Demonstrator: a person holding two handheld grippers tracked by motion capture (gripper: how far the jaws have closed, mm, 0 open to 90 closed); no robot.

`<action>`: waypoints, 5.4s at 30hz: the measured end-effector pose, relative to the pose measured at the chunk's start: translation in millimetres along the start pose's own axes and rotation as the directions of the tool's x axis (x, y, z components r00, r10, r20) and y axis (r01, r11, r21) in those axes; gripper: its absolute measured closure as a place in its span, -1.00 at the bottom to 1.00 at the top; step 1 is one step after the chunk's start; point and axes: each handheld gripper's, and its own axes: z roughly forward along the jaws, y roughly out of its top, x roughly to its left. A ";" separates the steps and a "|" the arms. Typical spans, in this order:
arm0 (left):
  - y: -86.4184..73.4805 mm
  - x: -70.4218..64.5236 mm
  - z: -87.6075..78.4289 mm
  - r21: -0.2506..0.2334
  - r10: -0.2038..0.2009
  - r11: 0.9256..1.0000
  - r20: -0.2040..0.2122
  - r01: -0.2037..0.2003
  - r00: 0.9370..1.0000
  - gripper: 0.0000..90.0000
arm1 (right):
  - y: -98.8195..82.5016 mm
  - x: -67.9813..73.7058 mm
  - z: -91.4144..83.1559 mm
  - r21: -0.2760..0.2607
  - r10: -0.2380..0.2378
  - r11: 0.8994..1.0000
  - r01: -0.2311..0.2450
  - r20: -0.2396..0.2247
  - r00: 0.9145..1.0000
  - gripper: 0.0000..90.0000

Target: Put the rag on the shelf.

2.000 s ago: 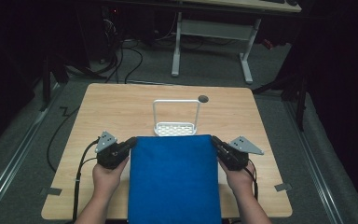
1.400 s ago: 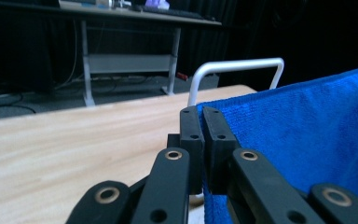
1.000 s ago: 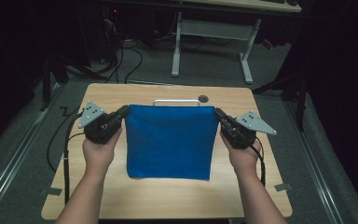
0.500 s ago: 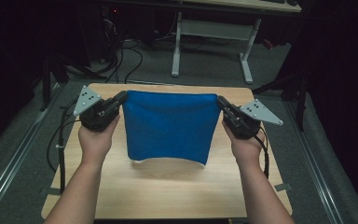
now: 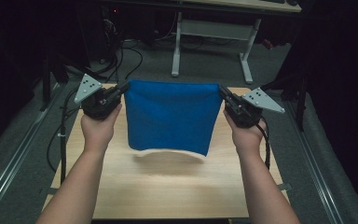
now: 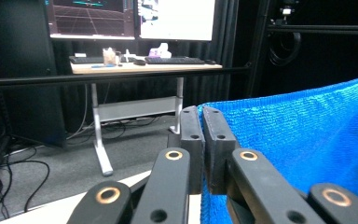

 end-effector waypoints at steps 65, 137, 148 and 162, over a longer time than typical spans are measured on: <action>-117.7 48.9 108.3 0.402 -0.079 0.912 -0.024 0.082 0.997 0.95 | -112.3 -43.1 112.6 0.382 0.009 0.924 -0.032 0.062 0.998 0.98; -147.0 64.0 55.2 0.389 -0.156 0.903 -0.095 0.181 0.983 0.25 | -136.7 -49.2 69.9 0.416 0.037 0.906 -0.074 0.095 0.995 0.29; -153.8 58.9 35.5 0.382 -0.134 0.910 -0.097 0.161 0.986 0.19 | -138.5 -47.4 48.5 0.407 0.016 0.912 -0.059 0.109 0.994 0.24; -161.1 28.4 -3.4 0.394 -0.122 0.908 -0.069 0.139 0.990 0.14 | -133.1 -20.9 8.9 0.402 -0.025 0.916 -0.004 0.068 0.997 0.33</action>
